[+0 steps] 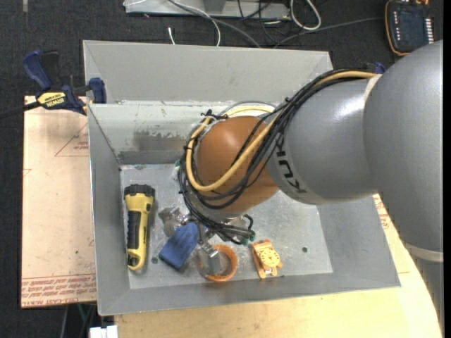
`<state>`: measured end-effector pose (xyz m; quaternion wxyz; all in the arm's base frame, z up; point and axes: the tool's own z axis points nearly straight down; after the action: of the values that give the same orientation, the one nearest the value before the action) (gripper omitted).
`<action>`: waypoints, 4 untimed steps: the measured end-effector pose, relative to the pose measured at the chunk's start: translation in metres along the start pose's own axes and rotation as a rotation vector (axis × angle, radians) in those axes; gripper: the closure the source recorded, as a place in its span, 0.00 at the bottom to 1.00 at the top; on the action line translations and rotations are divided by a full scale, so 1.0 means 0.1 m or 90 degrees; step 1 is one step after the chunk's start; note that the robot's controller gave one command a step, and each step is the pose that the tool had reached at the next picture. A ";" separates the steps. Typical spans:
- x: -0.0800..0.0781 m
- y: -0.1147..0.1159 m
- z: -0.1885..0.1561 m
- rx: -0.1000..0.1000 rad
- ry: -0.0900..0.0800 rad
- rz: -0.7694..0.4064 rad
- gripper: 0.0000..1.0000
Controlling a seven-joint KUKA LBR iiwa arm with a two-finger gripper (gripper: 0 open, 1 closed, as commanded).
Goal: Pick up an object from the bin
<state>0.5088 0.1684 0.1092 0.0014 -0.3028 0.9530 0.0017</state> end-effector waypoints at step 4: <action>-0.20 -0.12 0.33 -0.003 0.000 -0.023 1.00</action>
Offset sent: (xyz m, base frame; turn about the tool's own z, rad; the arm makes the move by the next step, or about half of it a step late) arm 0.0341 0.0042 -0.0392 -0.2331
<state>0.5321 0.1704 0.0766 0.0007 -0.3196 0.9475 0.0039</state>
